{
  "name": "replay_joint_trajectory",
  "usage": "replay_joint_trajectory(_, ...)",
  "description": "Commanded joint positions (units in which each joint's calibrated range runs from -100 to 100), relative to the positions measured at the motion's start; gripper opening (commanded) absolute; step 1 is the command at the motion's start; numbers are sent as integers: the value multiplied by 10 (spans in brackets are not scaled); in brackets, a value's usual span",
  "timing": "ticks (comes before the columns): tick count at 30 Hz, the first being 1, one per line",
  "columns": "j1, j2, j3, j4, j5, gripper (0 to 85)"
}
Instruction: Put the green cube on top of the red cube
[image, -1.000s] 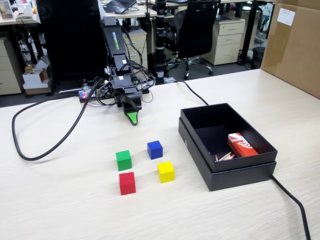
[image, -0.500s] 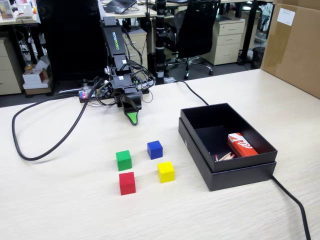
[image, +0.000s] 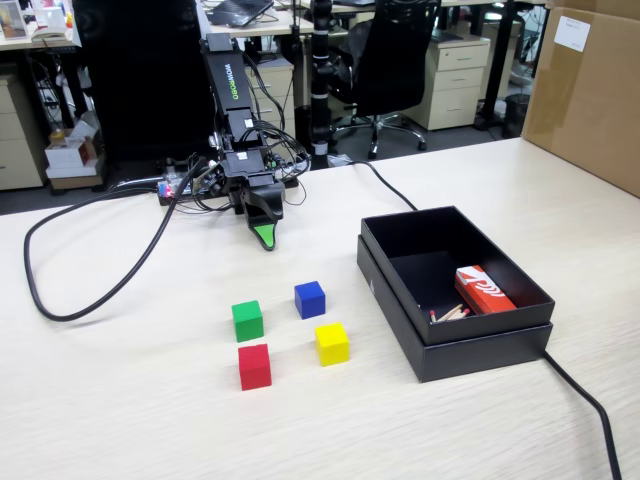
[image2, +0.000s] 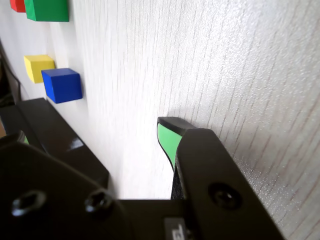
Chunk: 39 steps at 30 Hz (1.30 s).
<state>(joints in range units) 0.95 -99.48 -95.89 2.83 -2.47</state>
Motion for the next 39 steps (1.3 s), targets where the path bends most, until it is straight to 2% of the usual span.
replay_joint_trajectory(1, 0, 3, -11, -12, -4, 503)
replay_joint_trajectory(32, -2, 5, -8, -12, -5, 500)
replay_joint_trajectory(39, -2, 5, 40, -74, 1, 504)
